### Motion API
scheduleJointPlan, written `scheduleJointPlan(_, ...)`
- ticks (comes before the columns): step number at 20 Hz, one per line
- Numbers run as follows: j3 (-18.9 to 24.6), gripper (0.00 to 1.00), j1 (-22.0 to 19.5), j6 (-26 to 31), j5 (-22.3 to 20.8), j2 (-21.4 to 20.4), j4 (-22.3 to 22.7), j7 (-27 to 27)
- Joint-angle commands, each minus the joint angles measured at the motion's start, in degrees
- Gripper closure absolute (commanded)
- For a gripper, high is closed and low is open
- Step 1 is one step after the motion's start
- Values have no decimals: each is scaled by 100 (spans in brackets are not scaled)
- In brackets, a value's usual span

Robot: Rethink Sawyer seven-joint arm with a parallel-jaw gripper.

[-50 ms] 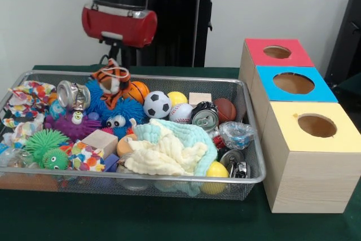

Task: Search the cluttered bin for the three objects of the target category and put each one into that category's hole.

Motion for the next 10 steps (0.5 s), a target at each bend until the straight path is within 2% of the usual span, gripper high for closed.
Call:
scheduleJointPlan(1,384,100,334,501,305,-365,686,46)
scheduleJointPlan(10,-87,100,1123,483,435,-562,825,620)
